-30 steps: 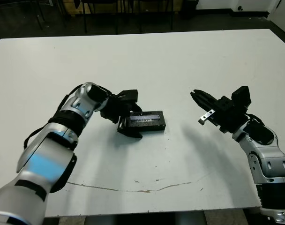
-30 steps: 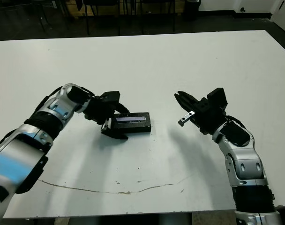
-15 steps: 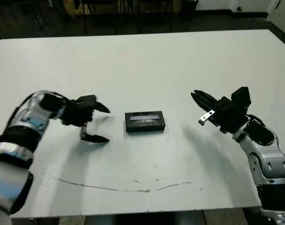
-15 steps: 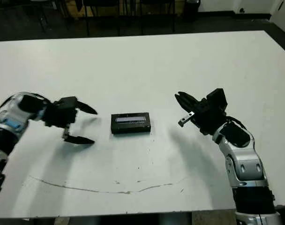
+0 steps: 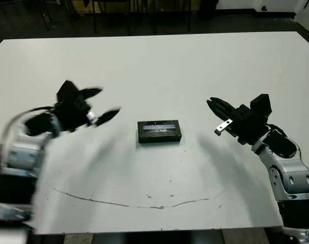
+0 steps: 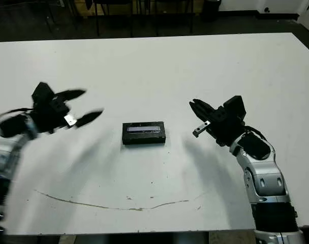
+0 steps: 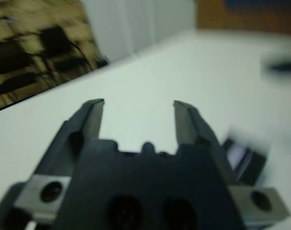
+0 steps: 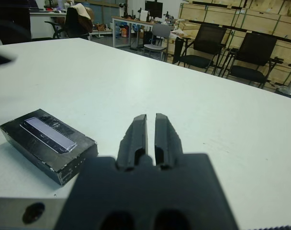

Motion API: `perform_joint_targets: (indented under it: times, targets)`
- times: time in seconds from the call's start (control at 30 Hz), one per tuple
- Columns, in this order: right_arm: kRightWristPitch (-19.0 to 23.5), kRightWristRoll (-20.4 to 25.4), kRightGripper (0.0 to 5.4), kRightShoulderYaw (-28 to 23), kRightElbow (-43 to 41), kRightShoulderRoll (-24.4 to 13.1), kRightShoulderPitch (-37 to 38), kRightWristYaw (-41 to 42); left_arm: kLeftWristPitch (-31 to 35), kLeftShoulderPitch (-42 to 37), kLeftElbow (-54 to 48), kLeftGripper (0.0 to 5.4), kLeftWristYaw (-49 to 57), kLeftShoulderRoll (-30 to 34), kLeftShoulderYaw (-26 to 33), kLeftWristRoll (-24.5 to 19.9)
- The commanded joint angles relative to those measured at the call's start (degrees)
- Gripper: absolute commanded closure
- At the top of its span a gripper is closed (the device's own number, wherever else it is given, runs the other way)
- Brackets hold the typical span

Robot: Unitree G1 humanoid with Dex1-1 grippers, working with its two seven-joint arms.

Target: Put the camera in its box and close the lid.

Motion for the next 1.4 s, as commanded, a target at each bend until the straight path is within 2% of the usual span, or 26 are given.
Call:
perform_joint_targets:
  times: [0.03,0.17,0.47,0.8,1.0,1.23,1.4]
  targets:
    - [0.12,-0.51,5.4,-0.04,0.57,0.09,0.51,-0.65,5.28,0.35,-3.17,2.8,7.17,-5.53,-2.6,0.57]
    - [1.18,-0.16,5.4,-0.26,-0.35,0.57,1.03,-1.97,9.19,-0.52,-2.63,3.57,11.97,-9.99,-6.74,2.02]
    - [-0.87,-0.35,5.4,-0.15,0.58,0.35,1.31,-1.64,17.4,-1.01,4.93,5.33,18.07,-14.37,-12.01,5.89]
    - [0.59,0.03,5.4,0.08,-0.36,0.33,1.51,-2.06,18.76,3.64,13.37,5.39,19.61,-14.54,-16.74,10.22]
    - [1.71,0.12,5.4,0.25,-1.36,0.13,1.76,-2.21,15.47,5.16,20.33,5.39,18.94,-13.0,-19.3,13.86]
    - [2.46,-0.07,5.4,0.21,-2.41,0.34,2.16,-2.45,15.0,6.91,16.76,5.39,16.12,-12.5,-18.81,13.31]
    - [2.65,0.37,5.4,0.06,-2.5,0.28,2.09,-2.04,17.99,8.03,9.57,5.39,13.68,-12.03,-18.14,11.84]
